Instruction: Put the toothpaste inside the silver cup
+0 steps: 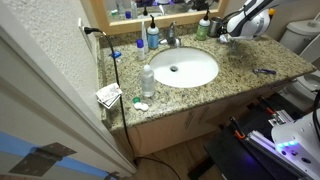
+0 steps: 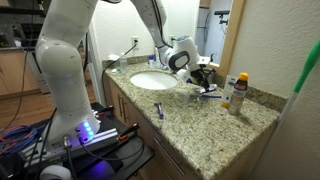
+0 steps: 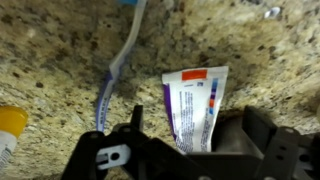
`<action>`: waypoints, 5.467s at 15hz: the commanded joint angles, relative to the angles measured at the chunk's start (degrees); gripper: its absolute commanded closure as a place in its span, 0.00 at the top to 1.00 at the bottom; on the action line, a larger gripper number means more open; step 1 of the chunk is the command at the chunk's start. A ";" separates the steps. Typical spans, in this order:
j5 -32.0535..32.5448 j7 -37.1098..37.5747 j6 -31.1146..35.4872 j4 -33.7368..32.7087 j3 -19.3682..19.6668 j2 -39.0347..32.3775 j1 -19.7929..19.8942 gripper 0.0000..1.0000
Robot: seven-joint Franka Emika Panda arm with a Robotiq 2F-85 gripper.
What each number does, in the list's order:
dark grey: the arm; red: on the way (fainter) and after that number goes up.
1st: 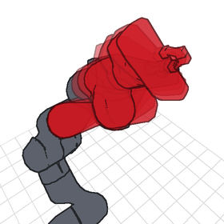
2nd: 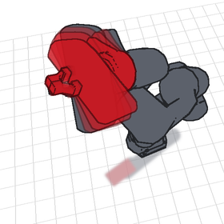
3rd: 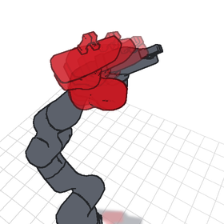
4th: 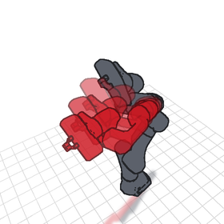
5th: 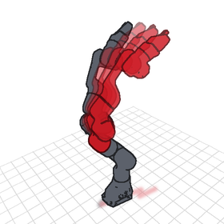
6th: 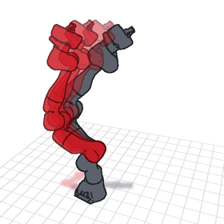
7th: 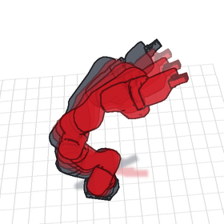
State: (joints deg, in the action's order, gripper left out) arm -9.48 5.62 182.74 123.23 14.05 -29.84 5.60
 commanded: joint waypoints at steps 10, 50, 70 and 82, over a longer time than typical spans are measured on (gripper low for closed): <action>0.61 1.85 -1.45 -4.49 2.18 -4.19 -0.70 0.46; -25.72 11.18 -73.57 -31.82 -3.70 6.68 11.01 0.01; -57.02 31.93 -80.28 -44.42 -3.43 -11.57 18.71 0.01; -51.68 31.82 -78.90 -41.48 -0.62 -6.75 17.62 0.65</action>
State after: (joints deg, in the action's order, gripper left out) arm -62.72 37.74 104.71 80.41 13.03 -39.48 23.59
